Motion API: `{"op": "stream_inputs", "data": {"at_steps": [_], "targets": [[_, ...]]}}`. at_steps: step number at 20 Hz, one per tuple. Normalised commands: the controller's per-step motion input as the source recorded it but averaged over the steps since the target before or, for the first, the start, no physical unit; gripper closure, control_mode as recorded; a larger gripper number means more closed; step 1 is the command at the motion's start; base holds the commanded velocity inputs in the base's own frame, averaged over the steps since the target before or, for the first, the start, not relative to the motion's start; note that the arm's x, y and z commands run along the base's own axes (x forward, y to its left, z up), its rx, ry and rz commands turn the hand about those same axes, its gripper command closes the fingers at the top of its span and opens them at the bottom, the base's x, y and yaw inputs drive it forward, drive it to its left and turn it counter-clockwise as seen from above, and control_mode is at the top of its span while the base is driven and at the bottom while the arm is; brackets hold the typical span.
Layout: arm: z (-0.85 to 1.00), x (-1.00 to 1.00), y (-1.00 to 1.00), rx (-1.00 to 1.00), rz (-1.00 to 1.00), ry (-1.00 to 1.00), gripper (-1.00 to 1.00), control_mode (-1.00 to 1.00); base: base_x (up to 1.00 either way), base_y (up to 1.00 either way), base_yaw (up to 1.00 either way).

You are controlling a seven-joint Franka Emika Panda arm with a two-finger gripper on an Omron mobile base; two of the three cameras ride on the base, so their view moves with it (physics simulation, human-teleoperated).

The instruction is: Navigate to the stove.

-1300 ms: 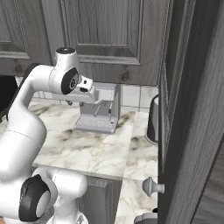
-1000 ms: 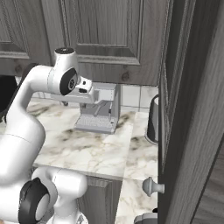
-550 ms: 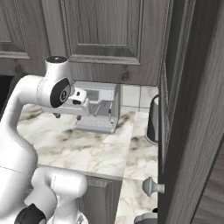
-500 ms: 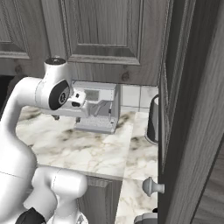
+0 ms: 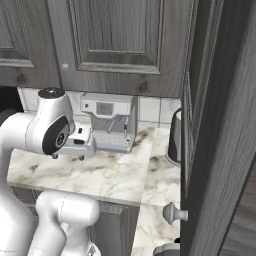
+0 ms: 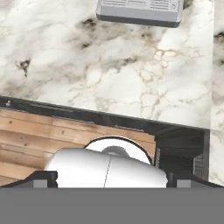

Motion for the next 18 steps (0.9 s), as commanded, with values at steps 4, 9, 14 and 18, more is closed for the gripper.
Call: {"op": "stream_inputs", "data": {"at_steps": [4,9,14,18], "targets": [[-0.16,-0.30,0.01,0.00,0.05,0.00,-1.00,-1.00,0.00,0.00,0.00],[-0.16,-0.24,0.08,0.00,0.05,0.00,-1.00,-1.00,0.00,0.00,0.00],[-0.02,-0.04,0.05,0.00,0.02,0.00,-1.00,1.00,-0.24,0.26,0.16],[0.00,0.00,0.00,0.00,0.00,0.00,-1.00,1.00,-0.41,0.53,0.40]]}}
